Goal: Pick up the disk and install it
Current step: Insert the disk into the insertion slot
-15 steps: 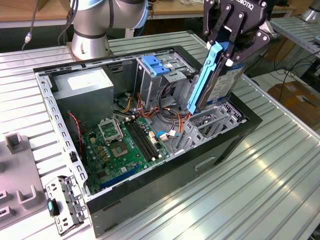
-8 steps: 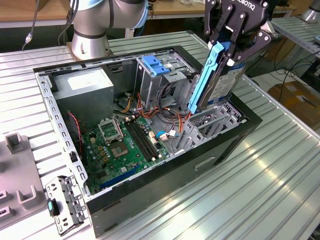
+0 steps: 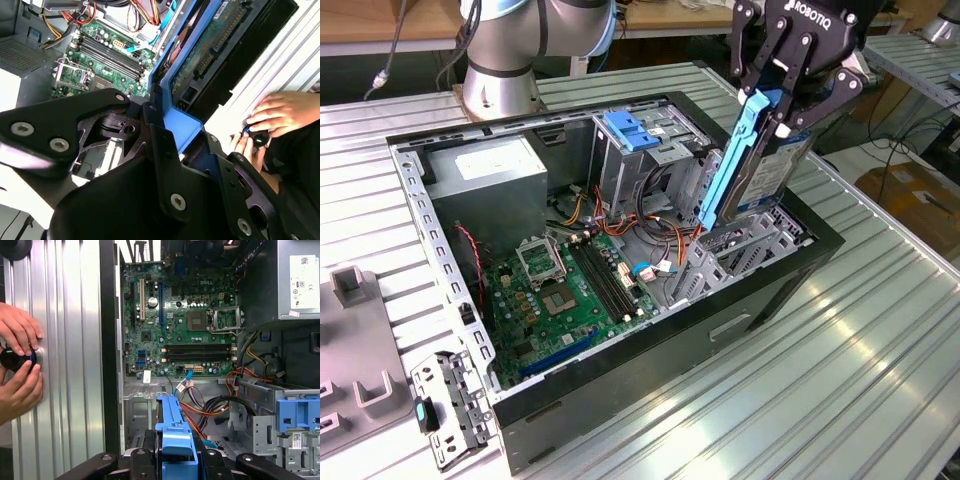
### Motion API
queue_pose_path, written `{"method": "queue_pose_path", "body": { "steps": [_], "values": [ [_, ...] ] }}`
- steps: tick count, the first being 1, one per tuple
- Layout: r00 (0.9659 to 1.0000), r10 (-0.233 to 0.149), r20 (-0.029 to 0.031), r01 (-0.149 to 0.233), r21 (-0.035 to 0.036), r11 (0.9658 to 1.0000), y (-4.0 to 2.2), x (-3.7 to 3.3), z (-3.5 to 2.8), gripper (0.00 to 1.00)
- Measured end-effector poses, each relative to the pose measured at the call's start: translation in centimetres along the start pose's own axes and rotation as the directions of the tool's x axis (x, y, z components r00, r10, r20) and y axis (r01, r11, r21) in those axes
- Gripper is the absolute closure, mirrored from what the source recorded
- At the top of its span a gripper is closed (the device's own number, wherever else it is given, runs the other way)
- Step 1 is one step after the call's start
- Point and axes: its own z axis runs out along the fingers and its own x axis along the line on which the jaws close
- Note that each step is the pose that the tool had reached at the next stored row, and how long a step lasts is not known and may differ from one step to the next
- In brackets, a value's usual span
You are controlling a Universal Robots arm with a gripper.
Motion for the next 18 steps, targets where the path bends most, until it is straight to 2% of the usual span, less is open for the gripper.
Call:
{"method": "queue_pose_path", "body": {
  "steps": [3, 7, 10, 15, 18],
  "values": [
    [1.0, 0.0, 0.0002, 0.0, -0.0016, 1.0, -0.26, -0.01, 0.59, 0.63],
    [1.0, 0.0, 0.0002, 0.0, -0.0049, 1.0, -0.93, -0.01, 1.41, 0.63],
    [1.0, 0.001, 0.0, -0.001, -0.0063, 1.0, -1.15, 0.27, 2.04, 0.63],
    [1.0, 0.003, -0.0001, -0.003, -0.0065, 1.0, -1.2, 0.34, 2.88, 0.63],
    [1.0, 0.003, -0.0003, -0.003, -0.0065, 1.0, -1.2, 0.35, 3.17, 0.63]
  ]
}}
